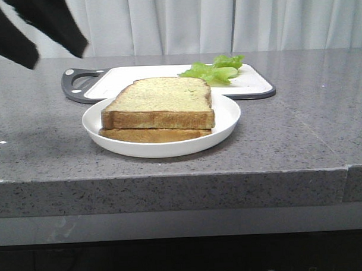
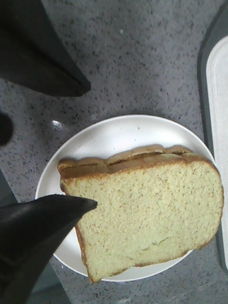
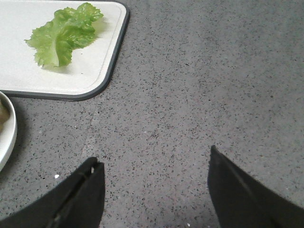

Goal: Left arm grabs bread, right arm adds lettuce
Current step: 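Move the left gripper over the plate and grasp the top bread slice, then lift the top slice with the left gripper and hold it beside the plate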

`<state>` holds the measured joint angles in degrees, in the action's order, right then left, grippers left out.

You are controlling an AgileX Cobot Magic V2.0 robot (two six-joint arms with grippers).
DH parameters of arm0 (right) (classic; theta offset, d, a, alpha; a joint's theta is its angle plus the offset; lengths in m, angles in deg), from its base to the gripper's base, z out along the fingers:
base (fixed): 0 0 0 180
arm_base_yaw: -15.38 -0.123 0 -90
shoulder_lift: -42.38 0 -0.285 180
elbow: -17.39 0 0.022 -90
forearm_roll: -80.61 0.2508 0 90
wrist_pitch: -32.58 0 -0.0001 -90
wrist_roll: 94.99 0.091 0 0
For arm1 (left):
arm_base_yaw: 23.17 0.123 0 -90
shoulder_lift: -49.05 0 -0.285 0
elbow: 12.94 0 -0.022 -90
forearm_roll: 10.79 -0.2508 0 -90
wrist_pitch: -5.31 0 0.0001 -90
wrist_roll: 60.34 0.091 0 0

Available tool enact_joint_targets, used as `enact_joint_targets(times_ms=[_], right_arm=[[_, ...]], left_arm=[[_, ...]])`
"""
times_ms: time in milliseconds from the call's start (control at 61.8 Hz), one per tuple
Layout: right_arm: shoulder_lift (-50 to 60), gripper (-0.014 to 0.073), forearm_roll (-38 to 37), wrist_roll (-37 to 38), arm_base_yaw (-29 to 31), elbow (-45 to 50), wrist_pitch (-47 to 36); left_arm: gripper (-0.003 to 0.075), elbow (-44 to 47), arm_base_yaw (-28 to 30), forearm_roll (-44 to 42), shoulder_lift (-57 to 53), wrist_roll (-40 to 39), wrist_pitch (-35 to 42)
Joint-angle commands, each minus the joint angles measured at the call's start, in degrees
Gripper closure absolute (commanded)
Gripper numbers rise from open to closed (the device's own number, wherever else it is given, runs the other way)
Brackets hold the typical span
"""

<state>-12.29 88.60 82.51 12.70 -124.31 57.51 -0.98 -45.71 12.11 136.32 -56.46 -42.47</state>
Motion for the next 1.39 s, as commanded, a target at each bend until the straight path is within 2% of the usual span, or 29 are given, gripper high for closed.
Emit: enact_joint_targets(times_ms=[0,259,745,907,1279,1376], right_arm=[[0.2,0.0105,0.0,-0.2,0.4,-1.9,-4.2],[0.2,0.0105,0.0,-0.2,0.4,-1.9,-4.2],[0.2,0.0105,0.0,-0.2,0.4,-1.9,-4.2],[0.2,0.0105,0.0,-0.2,0.4,-1.9,-4.2],[0.2,0.0105,0.0,-0.2,0.4,-1.9,-4.2],[0.2,0.0105,0.0,-0.2,0.4,-1.9,-4.2]], left_arm=[[0.0281,-5.1,-0.4,6.2,2.8,3.9,-0.8],[0.0281,-11.7,-0.4,14.5,11.2,8.4,-1.6],[0.0293,-14.6,-0.4,15.1,17.5,8.4,-5.4],[0.0399,-14.6,-0.4,15.1,17.5,8.4,-5.7],[0.0704,-14.6,-0.4,15.1,17.5,8.4,-6.0],[0.0741,-14.6,-0.4,15.2,17.5,8.4,-6.3]])
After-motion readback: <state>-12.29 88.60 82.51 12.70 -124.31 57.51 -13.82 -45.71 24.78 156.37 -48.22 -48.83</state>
